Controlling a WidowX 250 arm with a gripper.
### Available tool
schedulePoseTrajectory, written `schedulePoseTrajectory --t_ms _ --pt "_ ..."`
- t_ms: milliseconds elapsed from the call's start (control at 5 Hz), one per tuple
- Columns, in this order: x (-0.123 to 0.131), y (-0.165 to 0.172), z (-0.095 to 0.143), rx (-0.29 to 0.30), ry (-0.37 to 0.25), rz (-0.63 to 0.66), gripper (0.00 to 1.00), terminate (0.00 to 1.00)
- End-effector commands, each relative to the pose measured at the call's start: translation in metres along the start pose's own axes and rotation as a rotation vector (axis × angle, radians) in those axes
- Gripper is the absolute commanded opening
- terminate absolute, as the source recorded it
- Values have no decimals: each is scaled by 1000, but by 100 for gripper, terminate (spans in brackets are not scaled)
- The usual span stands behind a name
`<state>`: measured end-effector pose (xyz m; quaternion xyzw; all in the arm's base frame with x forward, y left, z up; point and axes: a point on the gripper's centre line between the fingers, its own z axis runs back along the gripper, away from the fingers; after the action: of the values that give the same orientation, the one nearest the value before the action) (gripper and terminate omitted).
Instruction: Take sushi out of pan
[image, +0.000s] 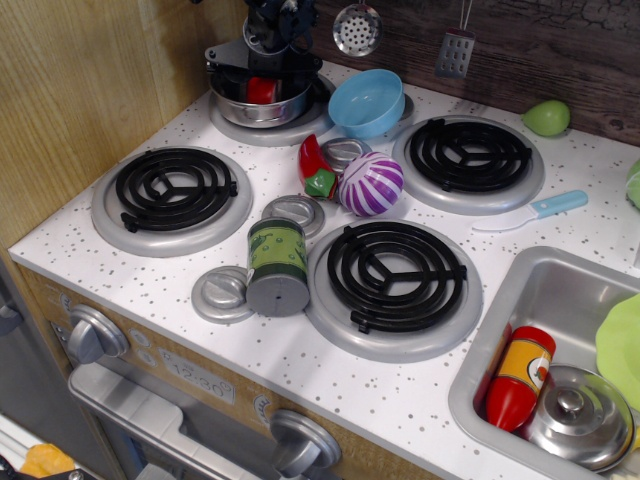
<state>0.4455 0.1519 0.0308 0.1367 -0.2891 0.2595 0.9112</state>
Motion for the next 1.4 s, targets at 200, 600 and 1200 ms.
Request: schedulePoseTrajectory --t_ms 200,600,1200 --pt "35 11 41 60 -94 -76 0 0" --pt "31 25 98 203 -66 -47 0 0" --pt "-39 33 91 286 -41 285 0 0"
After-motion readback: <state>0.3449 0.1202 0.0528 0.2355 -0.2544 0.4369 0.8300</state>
